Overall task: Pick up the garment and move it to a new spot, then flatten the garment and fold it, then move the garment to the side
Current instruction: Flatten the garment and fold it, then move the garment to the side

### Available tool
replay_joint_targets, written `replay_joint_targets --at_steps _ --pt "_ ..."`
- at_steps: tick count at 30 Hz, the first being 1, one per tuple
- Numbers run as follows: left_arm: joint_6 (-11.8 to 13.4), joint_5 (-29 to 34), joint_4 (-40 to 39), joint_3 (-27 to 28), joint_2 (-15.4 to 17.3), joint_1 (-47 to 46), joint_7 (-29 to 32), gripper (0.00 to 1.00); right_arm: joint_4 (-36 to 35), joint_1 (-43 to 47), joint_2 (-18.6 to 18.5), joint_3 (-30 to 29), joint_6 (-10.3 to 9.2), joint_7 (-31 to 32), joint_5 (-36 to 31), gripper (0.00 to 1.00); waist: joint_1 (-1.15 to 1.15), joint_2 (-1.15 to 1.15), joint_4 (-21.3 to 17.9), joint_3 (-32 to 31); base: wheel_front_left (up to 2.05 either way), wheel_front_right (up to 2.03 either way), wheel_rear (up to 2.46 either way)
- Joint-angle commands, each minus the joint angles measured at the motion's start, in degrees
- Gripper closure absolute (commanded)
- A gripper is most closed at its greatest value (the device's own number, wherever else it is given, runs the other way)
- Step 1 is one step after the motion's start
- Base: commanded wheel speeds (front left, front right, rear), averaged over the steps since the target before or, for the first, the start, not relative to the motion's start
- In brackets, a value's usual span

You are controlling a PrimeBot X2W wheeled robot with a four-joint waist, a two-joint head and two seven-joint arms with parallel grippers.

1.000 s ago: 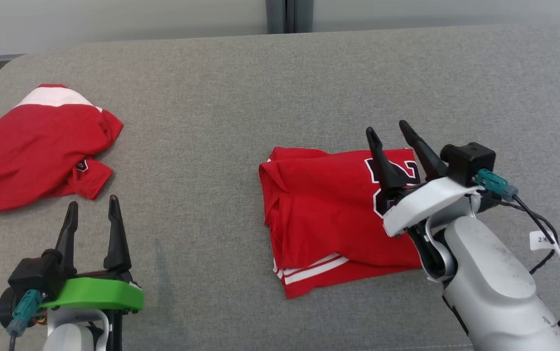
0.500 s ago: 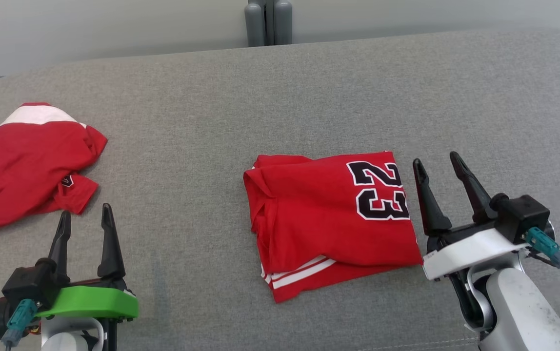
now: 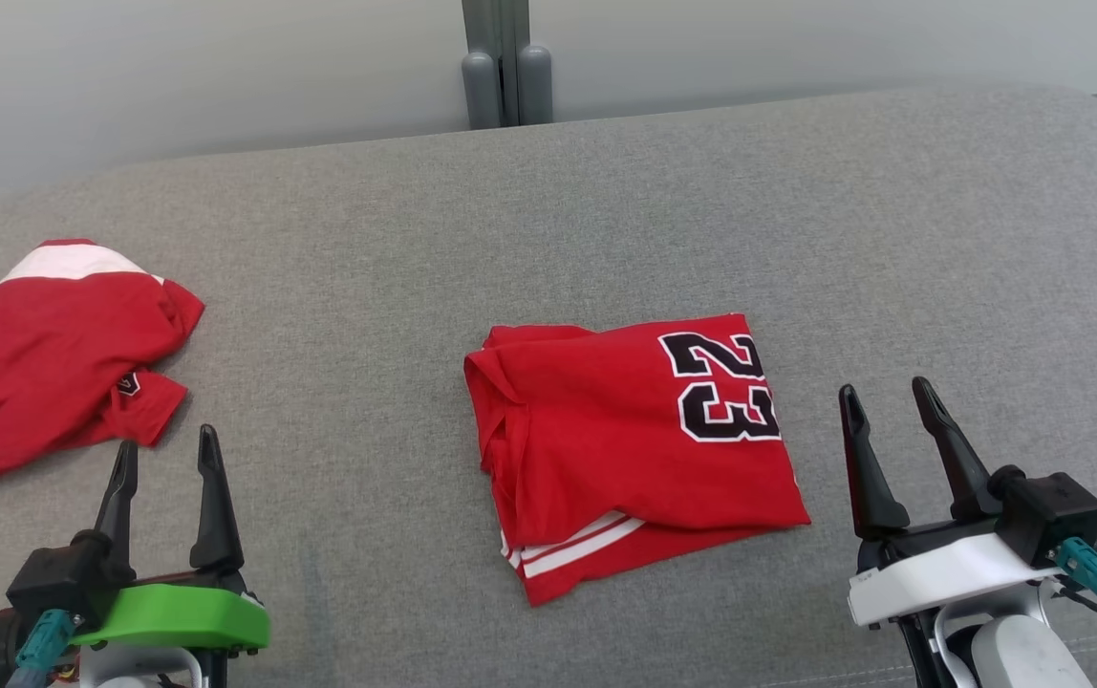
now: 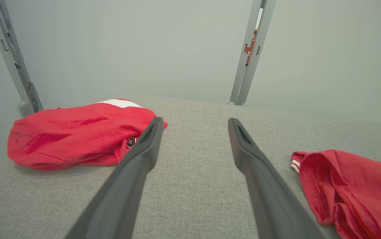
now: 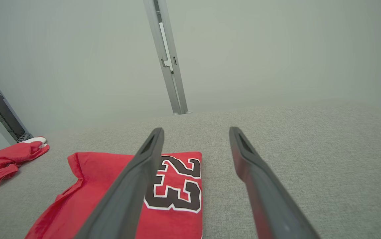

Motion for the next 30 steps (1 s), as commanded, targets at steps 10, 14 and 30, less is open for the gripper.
replay_joint_targets --at_steps 10,14,30 --pt "-0.1 3.9 -0.3 -0.2 0.1 2.2 -0.2 0.0 -1.1 2.3 1.0 -0.9 -0.03 -0.2 -0.4 0.0 0.0 0.0 0.4 -1.3 0.0 0.0 0.0" --pt "-0.1 4.5 -0.3 -0.2 0.1 2.7 -0.2 0.0 -0.9 2.6 1.2 -1.0 -0.03 -0.2 -0.7 0.0 0.0 0.0 0.7 -1.8 0.0 0.0 0.0" --pt "0.3 5.3 -0.6 -0.2 0.1 3.5 -0.2 0.0 -0.5 2.8 1.4 -1.0 -0.03 -0.2 -1.5 0.0 0.0 0.0 0.9 -2.2 0.0 0.0 0.0"
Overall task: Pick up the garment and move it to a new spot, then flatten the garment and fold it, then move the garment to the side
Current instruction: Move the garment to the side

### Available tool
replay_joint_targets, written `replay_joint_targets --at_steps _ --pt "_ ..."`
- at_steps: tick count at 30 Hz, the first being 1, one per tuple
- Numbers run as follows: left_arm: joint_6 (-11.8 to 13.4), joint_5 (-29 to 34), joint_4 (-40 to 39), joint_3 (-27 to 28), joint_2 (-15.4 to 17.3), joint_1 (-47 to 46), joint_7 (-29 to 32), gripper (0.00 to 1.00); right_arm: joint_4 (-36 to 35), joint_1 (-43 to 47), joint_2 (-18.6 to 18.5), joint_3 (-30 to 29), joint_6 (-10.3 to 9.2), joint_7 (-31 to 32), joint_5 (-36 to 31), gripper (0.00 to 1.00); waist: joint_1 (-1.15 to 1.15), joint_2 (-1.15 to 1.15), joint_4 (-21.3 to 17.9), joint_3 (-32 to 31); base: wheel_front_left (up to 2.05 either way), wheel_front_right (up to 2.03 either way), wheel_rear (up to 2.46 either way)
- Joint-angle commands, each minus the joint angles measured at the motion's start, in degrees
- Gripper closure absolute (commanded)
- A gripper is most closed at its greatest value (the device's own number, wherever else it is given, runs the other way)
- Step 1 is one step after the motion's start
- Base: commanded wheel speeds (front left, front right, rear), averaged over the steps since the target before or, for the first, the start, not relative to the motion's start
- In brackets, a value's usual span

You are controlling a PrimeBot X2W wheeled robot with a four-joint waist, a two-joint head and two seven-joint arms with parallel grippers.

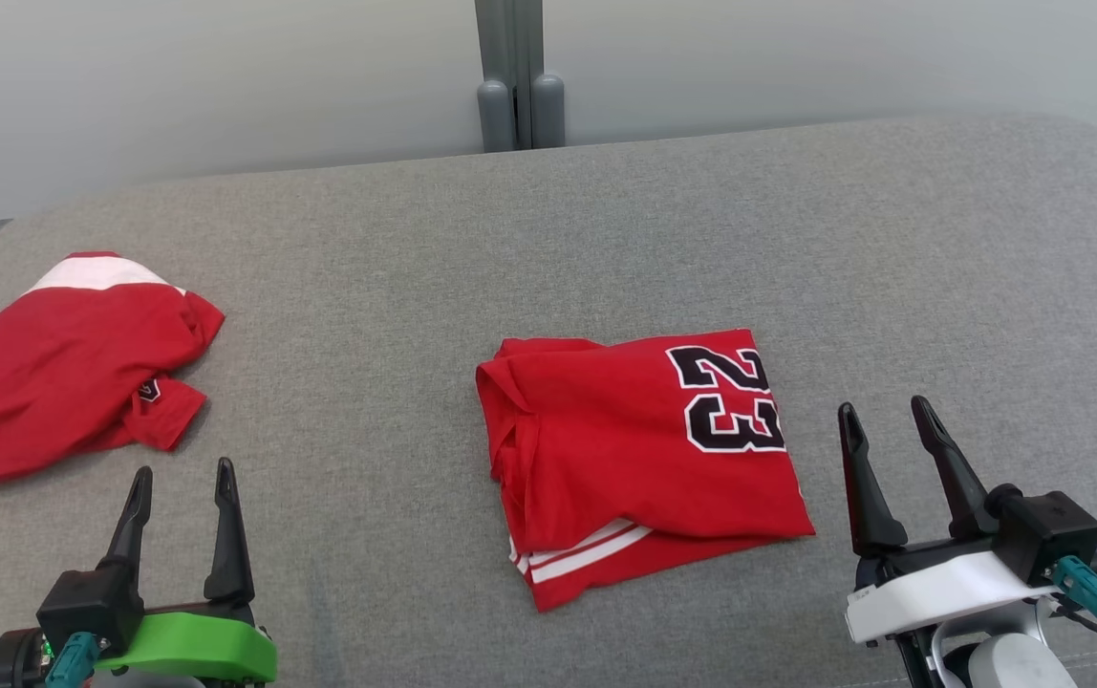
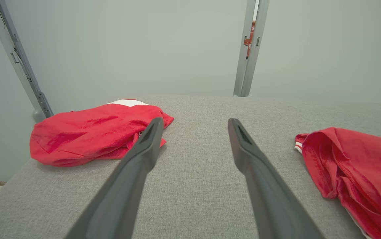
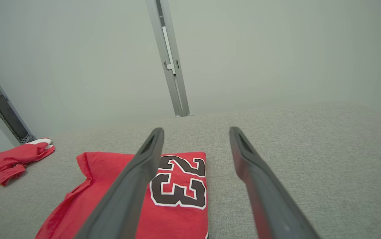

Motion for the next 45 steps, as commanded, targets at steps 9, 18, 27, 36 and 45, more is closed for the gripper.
replay_joint_targets --at_steps 9,18,27,36,45 --pt "0.1 0.3 0.1 0.3 0.1 0.2 -0.2 0.0 0.7 0.8 0.2 -0.3 -0.03 -0.2 -0.5 0.0 0.0 0.0 0.1 0.1 0.0 0.0 0.0" --pt "0.1 0.3 0.2 0.5 0.1 0.4 -0.2 0.0 1.4 0.9 0.3 -0.2 -0.03 -0.2 -0.6 0.0 0.0 0.0 0.3 0.0 0.0 0.0 0.0" --pt "0.0 0.0 -0.1 0.6 0.1 0.5 -0.2 0.0 3.0 -0.7 -0.1 0.0 -0.03 -0.2 -0.3 0.0 0.0 0.0 0.2 0.3 0.0 0.0 0.0" --pt "0.2 -0.7 -0.2 -0.2 0.1 -1.5 -0.2 0.0 8.6 -8.7 -1.9 2.3 -0.03 -0.2 -0.7 0.0 0.0 0.0 0.5 2.5 0.0 0.0 0.0" --pt "0.2 -1.7 0.2 -2.0 0.1 -3.7 -0.2 0.0 20.7 -17.7 -3.0 4.3 -0.04 1.3 -2.4 0.0 0.0 0.0 3.3 5.9 0.0 0.0 0.0"
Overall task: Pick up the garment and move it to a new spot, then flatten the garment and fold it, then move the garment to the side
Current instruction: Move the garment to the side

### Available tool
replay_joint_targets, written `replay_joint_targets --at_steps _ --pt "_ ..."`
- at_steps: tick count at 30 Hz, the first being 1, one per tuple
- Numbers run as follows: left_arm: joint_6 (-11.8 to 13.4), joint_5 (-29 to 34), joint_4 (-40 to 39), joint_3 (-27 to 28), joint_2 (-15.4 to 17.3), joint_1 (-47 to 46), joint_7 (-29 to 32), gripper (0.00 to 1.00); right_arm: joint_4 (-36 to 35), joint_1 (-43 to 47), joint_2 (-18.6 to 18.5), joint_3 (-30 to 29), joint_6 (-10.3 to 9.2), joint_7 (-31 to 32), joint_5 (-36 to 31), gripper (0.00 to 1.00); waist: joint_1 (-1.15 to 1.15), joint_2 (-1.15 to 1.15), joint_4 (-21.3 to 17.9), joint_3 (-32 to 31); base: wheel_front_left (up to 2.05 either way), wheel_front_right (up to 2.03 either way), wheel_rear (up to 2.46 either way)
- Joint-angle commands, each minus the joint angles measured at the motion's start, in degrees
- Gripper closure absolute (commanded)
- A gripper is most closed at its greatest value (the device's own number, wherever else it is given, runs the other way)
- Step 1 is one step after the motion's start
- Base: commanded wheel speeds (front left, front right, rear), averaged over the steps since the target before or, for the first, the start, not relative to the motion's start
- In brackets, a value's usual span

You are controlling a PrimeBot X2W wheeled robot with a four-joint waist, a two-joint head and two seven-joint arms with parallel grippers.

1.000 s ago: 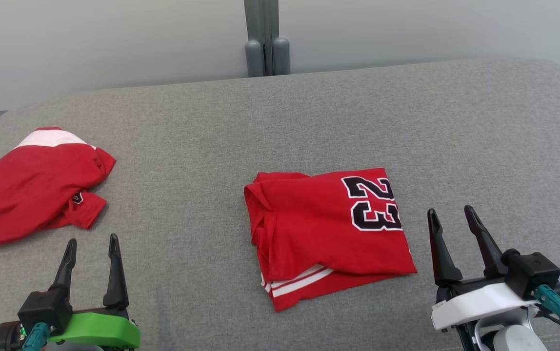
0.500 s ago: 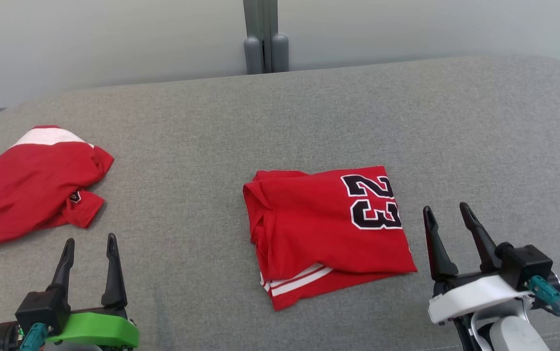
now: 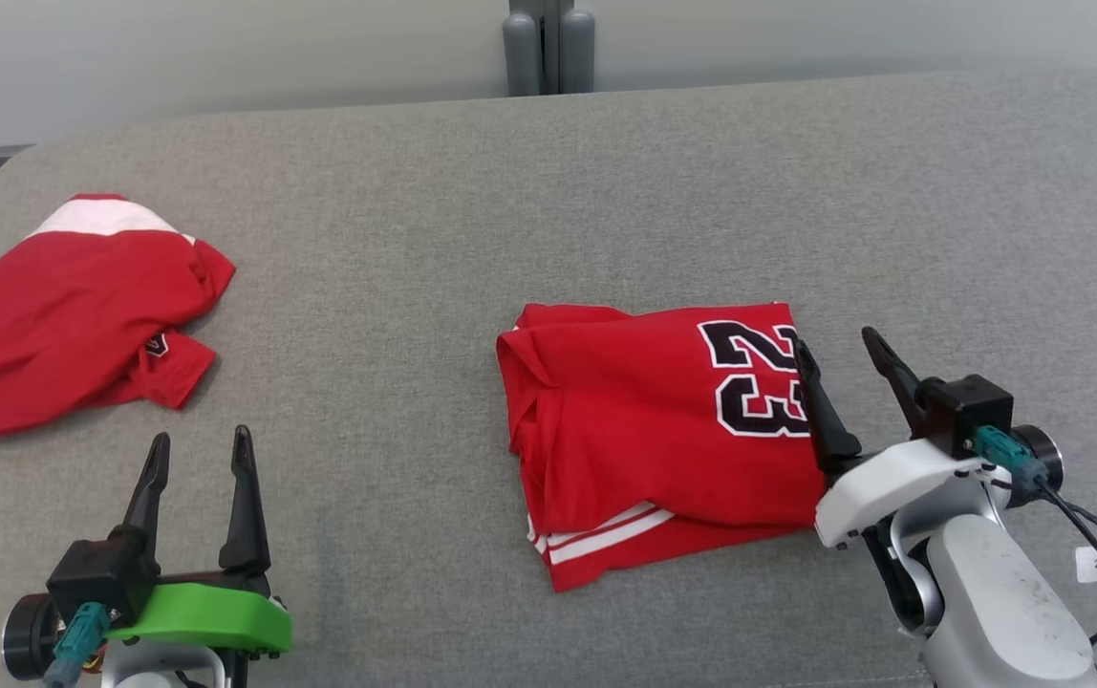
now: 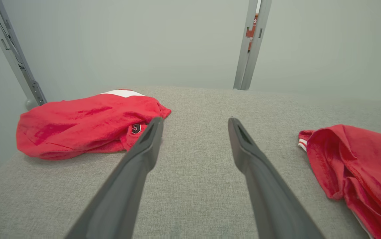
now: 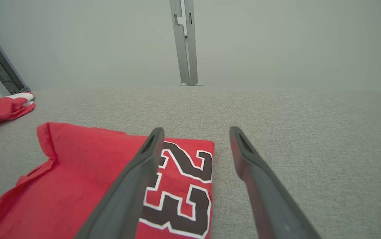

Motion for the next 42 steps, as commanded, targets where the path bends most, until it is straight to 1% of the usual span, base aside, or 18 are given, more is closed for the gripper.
replay_joint_targets --at_steps 1,9,13,16,17,18,19,25,29,35,39,42 --pt "0.2 -0.1 0.3 0.1 0.1 -1.4 -0.2 0.0 1.8 -1.2 0.0 -0.1 -0.05 0.3 -0.4 0.0 0.0 0.0 1.5 1.5 0.0 0.0 0.0" --pt "0.3 -1.0 0.6 -0.5 0.1 -2.6 -0.2 0.0 14.2 -6.0 0.2 -0.9 -0.05 1.5 -0.9 0.0 0.0 0.0 3.1 3.5 0.0 0.0 0.0" --pt "0.4 -1.1 0.6 -0.6 0.1 -2.8 -0.2 0.0 19.2 -7.1 0.7 -0.9 -0.05 0.9 -0.4 0.0 0.0 0.0 3.4 4.0 0.0 0.0 0.0" --pt "0.4 -1.1 0.6 -0.6 0.1 -3.1 -0.2 0.0 22.4 -7.2 1.2 0.1 -0.05 1.0 0.2 0.0 0.0 0.0 3.4 4.1 0.0 0.0 0.0" --pt "0.5 -1.2 0.6 -0.6 0.1 -3.1 -0.2 0.0 23.2 -7.1 1.4 0.6 -0.05 1.2 0.7 0.05 0.0 0.0 3.4 4.1 0.0 0.0 0.0" --pt "0.6 -1.3 0.6 -0.6 0.1 -3.1 -0.2 0.0 24.1 -7.2 1.7 1.2 -0.04 1.4 1.4 0.7 0.0 0.0 3.3 4.2 0.0 0.0 0.0" --pt "0.6 -1.3 0.6 -0.7 0.1 -3.0 -0.2 0.0 24.6 -7.4 1.8 1.7 -0.04 1.4 1.9 1.0 0.0 0.0 3.2 4.2 0.0 0.0 0.0" --pt "0.7 -1.7 0.4 -1.0 0.1 -3.7 -0.2 0.0 25.5 -11.5 1.0 4.3 -0.07 0.8 4.3 1.0 0.0 0.0 2.6 5.2 0.0 0.0 0.0" --pt "0.5 -1.1 -0.4 -1.6 0.1 -5.1 -0.2 0.0 25.0 -15.8 -1.4 5.5 -0.08 0.9 5.0 1.0 0.0 0.0 2.2 7.7 0.0 0.0 0.0" --pt "0.0 0.0 -2.1 -2.0 0.1 -8.1 -0.2 0.0 24.1 -22.6 -7.7 6.7 -0.08 2.0 5.0 1.0 0.0 0.0 0.8 13.8 0.0 0.0 0.0" --pt "-0.1 0.6 -4.2 -1.8 1.1 -10.3 -0.2 0.0 22.7 -26.9 -12.9 6.3 -0.08 3.0 4.9 1.0 0.0 0.0 -1.7 18.6 0.0 0.0 0.0" --pt "-0.2 1.0 -5.9 -2.1 2.5 -12.3 -0.2 0.0 21.1 -30.2 -16.9 6.0 -0.08 4.2 4.9 1.0 0.0 0.0 -4.3 22.4 0.0 0.0 0.0"
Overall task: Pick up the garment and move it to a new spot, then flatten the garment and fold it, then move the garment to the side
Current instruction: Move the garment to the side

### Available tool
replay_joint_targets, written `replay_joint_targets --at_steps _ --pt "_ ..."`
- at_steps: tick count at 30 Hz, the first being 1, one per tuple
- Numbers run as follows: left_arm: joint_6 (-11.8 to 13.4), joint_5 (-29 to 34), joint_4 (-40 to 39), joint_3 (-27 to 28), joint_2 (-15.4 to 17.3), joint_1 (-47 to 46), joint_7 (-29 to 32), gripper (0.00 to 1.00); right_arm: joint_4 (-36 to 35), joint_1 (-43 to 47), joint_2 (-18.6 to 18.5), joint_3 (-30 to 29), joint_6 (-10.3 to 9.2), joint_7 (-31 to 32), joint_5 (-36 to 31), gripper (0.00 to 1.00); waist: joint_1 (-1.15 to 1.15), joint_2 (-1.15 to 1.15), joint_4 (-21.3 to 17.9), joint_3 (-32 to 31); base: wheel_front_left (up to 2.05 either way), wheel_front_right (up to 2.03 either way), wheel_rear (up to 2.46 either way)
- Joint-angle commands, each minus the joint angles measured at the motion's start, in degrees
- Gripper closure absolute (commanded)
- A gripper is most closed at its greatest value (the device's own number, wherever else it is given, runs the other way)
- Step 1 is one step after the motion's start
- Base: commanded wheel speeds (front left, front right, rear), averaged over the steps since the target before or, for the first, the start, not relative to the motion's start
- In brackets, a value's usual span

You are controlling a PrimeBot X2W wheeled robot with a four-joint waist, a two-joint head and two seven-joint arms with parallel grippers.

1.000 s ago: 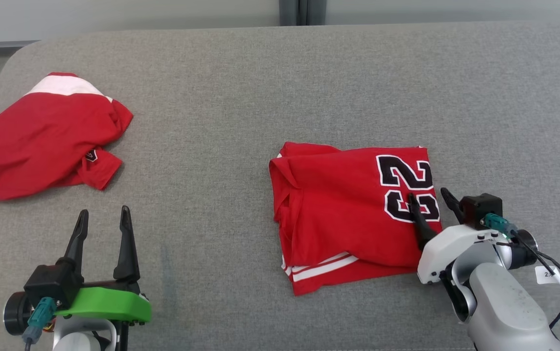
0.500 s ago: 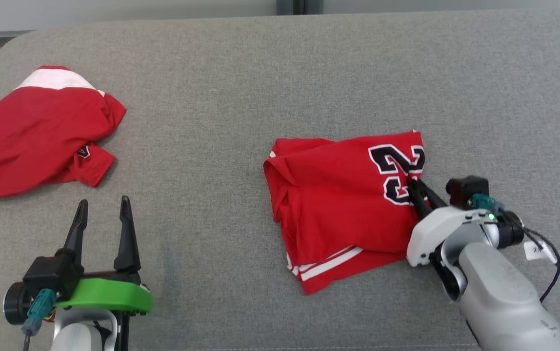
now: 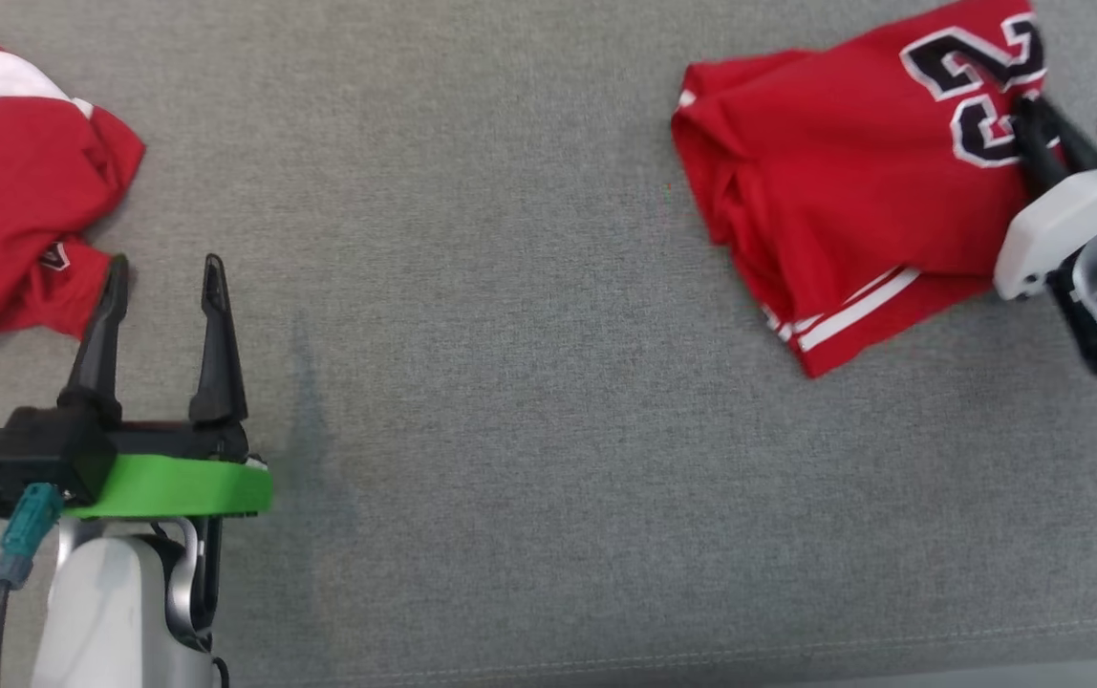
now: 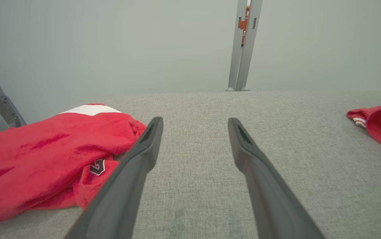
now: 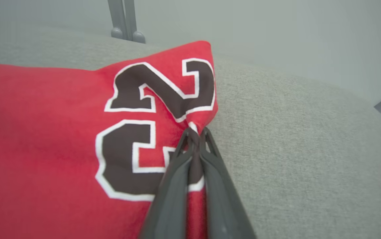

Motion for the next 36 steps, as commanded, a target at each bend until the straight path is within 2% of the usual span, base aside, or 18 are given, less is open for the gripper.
replay_joint_targets --at_steps 1,8,17,24,32,33,34,35,36 --pt "-0.2 0.8 -0.7 -0.2 1.0 -1.7 -0.2 0.0 -0.9 -1.6 -1.5 -0.4 -0.13 0.3 0.0 1.0 0.0 0.0 -5.1 6.9 0.0 0.0 0.0" --pt "-0.2 1.3 -4.5 -1.6 5.5 -3.5 -0.2 0.0 -4.8 -5.7 -9.2 -2.3 -0.13 2.5 1.2 1.0 0.0 0.0 -11.0 12.2 0.0 0.0 0.0" --pt "-0.2 0.9 -9.6 -1.4 10.3 -1.1 0.2 0.0 -7.9 -8.9 -15.1 -5.1 -0.13 6.6 1.1 1.0 0.0 0.0 -15.4 14.0 0.0 0.0 0.0" --pt "0.0 0.3 -12.9 -1.0 11.5 0.6 1.9 0.0 -8.2 -13.8 -16.1 -4.4 -0.13 10.0 -0.1 1.0 0.0 0.0 -15.7 13.9 0.0 0.0 0.0" --pt "0.8 0.1 -14.6 -1.3 11.2 1.0 2.2 0.0 -3.8 -19.7 -16.3 -3.4 -0.13 11.6 -3.4 1.0 0.0 0.0 -14.2 14.3 0.0 0.0 0.0" --pt "0.8 0.0 -14.7 -1.4 11.1 0.9 2.1 0.0 -3.2 -20.0 -16.4 -3.4 -0.13 11.6 -3.9 0.73 0.0 0.0 -14.0 14.3 0.0 0.0 0.0" --pt "0.9 -0.1 -14.6 -1.5 11.0 0.8 2.0 0.0 -2.6 -20.4 -16.5 -3.3 -0.13 11.6 -4.2 0.23 0.0 0.0 -13.9 14.3 0.0 0.0 0.0" --pt "0.9 -0.1 -14.5 -1.6 11.0 0.7 1.9 0.0 -2.1 -20.7 -16.5 -3.3 -0.13 11.4 -4.5 0.0 0.0 0.0 -13.7 14.2 0.0 0.0 0.0" --pt "0.9 -0.1 -14.3 -1.6 10.9 0.6 1.9 0.0 -1.6 -21.1 -16.6 -3.3 -0.13 11.2 -4.7 0.0 0.0 0.0 -13.6 14.2 0.0 0.0 0.0"
